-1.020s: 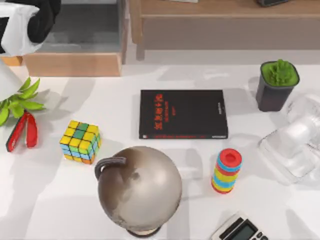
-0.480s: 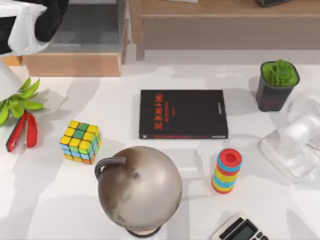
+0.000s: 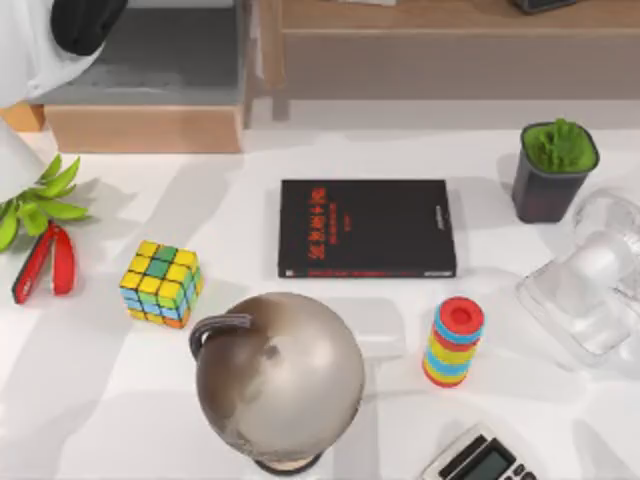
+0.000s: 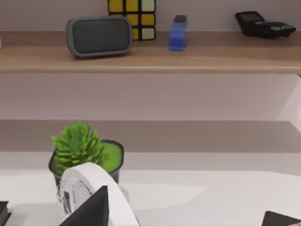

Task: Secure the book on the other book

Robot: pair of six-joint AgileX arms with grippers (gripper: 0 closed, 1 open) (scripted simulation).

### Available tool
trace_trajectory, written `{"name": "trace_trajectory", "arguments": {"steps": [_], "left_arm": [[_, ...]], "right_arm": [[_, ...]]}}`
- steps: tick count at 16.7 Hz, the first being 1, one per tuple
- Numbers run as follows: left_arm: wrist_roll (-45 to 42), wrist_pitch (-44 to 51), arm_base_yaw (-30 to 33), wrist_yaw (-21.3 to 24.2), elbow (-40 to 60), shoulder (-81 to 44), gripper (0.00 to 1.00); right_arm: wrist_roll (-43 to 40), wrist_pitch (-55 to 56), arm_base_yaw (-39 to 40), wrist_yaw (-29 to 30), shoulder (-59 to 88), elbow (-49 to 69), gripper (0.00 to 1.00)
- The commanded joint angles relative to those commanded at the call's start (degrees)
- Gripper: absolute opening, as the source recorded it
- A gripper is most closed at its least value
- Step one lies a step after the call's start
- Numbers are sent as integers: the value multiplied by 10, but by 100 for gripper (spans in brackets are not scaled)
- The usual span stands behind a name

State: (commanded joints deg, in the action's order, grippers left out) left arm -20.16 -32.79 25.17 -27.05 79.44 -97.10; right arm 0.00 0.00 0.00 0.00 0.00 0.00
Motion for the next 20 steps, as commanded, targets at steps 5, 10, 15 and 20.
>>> {"name": "trace_trajectory", "arguments": {"steps": [5,10,15,20], "left_arm": [[-177,38,130,-119,-26,90,0],[-321,110,240,-184,-69,46,0],[-383,188,282,-185,-111,-101,0],[-385,232,286,-160,-135,-201,0]], "right_arm": [[0,0,0,0,0,0,100],[0,0,0,0,0,0,100],[0,0,0,0,0,0,100],[0,0,0,0,0,0,100]]}}
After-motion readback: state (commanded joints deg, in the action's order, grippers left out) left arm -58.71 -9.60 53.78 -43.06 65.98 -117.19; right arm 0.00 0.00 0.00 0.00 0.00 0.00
